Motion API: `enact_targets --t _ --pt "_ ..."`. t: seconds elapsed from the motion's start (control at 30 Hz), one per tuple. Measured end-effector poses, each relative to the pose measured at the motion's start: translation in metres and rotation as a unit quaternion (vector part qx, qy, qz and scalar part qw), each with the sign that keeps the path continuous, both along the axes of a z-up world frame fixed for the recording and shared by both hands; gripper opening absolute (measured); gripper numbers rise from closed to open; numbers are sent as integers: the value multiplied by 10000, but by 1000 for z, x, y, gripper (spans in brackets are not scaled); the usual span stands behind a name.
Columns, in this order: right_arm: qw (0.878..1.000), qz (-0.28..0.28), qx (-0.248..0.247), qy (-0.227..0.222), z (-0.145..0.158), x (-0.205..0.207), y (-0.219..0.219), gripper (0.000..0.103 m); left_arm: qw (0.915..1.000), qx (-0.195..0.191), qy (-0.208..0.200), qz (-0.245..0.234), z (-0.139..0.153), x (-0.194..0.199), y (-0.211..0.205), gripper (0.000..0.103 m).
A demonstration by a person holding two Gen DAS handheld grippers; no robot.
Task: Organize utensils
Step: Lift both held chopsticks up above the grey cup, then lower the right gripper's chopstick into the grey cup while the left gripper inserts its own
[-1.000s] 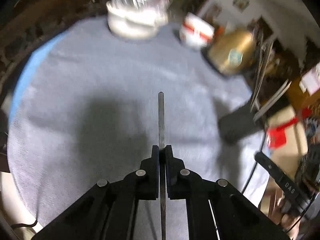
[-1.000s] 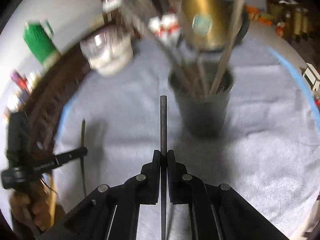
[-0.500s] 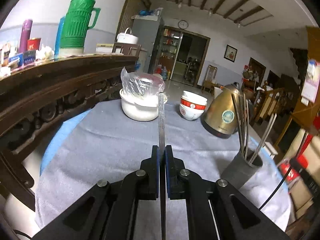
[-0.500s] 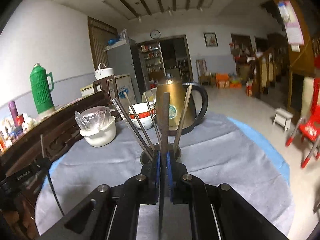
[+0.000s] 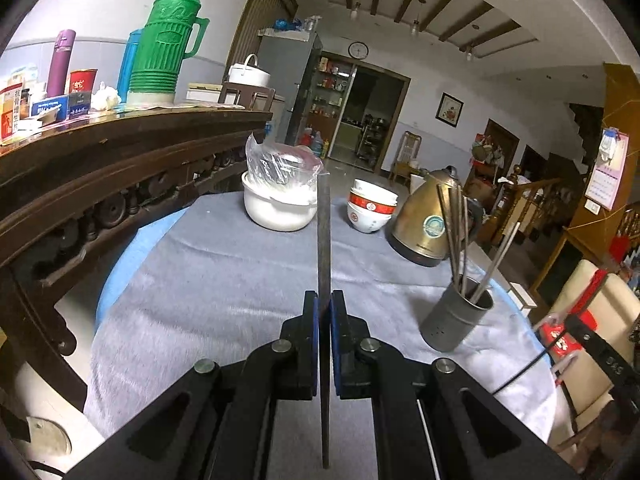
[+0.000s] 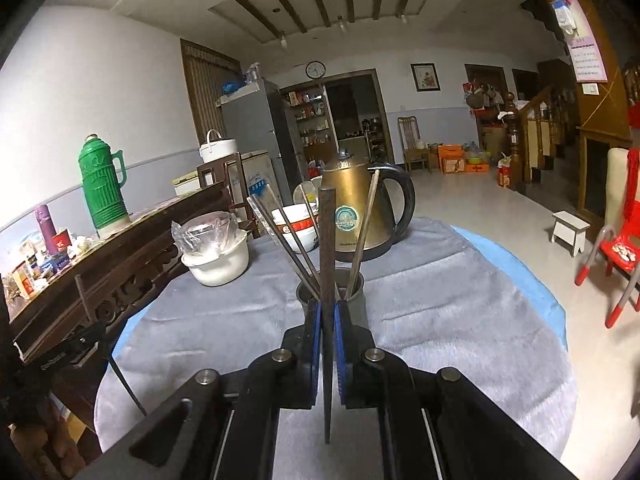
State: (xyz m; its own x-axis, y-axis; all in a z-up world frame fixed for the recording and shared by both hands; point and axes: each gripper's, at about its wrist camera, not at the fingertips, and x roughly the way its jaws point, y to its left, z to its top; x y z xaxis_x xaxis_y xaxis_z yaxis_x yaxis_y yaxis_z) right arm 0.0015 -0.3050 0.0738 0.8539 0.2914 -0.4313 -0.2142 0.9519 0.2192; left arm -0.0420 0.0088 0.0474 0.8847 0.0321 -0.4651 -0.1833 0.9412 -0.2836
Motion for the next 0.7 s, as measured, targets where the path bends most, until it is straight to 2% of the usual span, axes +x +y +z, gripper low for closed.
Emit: enact_targets --t 0.23,0.33,0.7 --pt "10000 15 47 24 0 -5 1 7 9999 -130 2 -88 2 -15 0 6" --pt "9999 19 108 11 1 -6 2 7 9995 -306 -17 -99 4 -13 2 6" --pt "9984 -112 372 -408 32 -5 -9 7 9948 -740 -682 -152 51 10 -2 6"
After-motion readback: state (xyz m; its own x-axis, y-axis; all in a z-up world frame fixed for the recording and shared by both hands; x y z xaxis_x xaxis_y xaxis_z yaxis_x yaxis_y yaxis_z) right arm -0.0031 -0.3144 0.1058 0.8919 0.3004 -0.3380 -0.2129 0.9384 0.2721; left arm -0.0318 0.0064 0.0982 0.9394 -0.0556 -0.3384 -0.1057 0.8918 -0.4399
